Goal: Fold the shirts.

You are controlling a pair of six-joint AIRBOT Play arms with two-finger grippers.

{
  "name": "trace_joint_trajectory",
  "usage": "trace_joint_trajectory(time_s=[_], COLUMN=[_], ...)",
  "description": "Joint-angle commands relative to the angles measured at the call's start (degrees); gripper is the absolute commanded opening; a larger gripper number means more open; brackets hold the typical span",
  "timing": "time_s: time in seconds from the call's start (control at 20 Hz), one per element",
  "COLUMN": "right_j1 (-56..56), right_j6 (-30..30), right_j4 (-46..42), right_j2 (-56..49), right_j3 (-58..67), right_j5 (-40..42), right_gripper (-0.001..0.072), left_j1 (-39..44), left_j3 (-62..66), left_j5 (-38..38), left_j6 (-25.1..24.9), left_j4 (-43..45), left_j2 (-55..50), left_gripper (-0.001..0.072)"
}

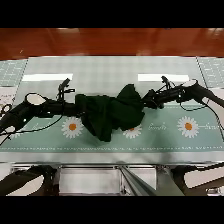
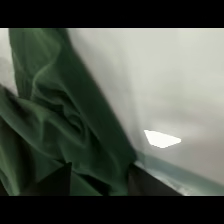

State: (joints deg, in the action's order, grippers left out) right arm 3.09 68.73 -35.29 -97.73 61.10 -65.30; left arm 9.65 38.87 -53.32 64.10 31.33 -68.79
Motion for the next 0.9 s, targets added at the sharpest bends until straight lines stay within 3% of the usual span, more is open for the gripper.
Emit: trace_joint_trajectory(time_s=[0.0, 0.05, 0.1, 0.2, 0.3, 0.5, 0.7, 0.85], right_j1=[-3.28, -3.65, -3.61, -3.17, -2.40, -0.48, -0.28, -0.28], right_j6=[-0.37, -0.31, -0.72, -0.28, 4.02, 10.21, 12.31, 12.35], right_j4=[-0.15, -0.48, -0.52, -2.38, -9.22, -20.17, -25.40, -28.72], right_j2=[-3.17, -3.13, -3.10, -2.03, 2.62, 14.78, 25.79, 34.60], right_j3=[4.52, 5.44, 6.58, 9.94, 14.47, 29.29, 45.40, 52.15], right_j5=[-1.01, -1.29, -2.80, -7.41, -8.76, -9.81, -9.68, -9.70], right_gripper=[0.0258, 0.0096, 0.0024, 0.0023, 0.0023, 0.0022, 0.0022, 0.0022], left_j1=[-0.04, -0.11, -0.31, -2.05, -5.51, -12.70, -14.91, -16.72], left_j3=[0.04, 0.07, 0.22, 1.79, 6.05, 21.79, 39.80, 51.12], left_j5=[0.61, 0.63, 0.74, 0.35, -1.66, -5.68, -6.71, -13.49], left_j6=[0.00, 0.00, -0.07, -0.44, -0.42, -0.35, 1.16, 3.06], left_j4=[-0.02, -0.02, 0.02, -0.04, -0.07, -3.67, -5.01, -4.39], left_j2=[0.04, 0.04, 0.07, 0.46, 2.05, 7.89, 12.46, 14.49], left_gripper=[0.0017, 0.0018, 0.0018, 0.0018, 0.0017, 0.0017, 0.0017, 0.0017])
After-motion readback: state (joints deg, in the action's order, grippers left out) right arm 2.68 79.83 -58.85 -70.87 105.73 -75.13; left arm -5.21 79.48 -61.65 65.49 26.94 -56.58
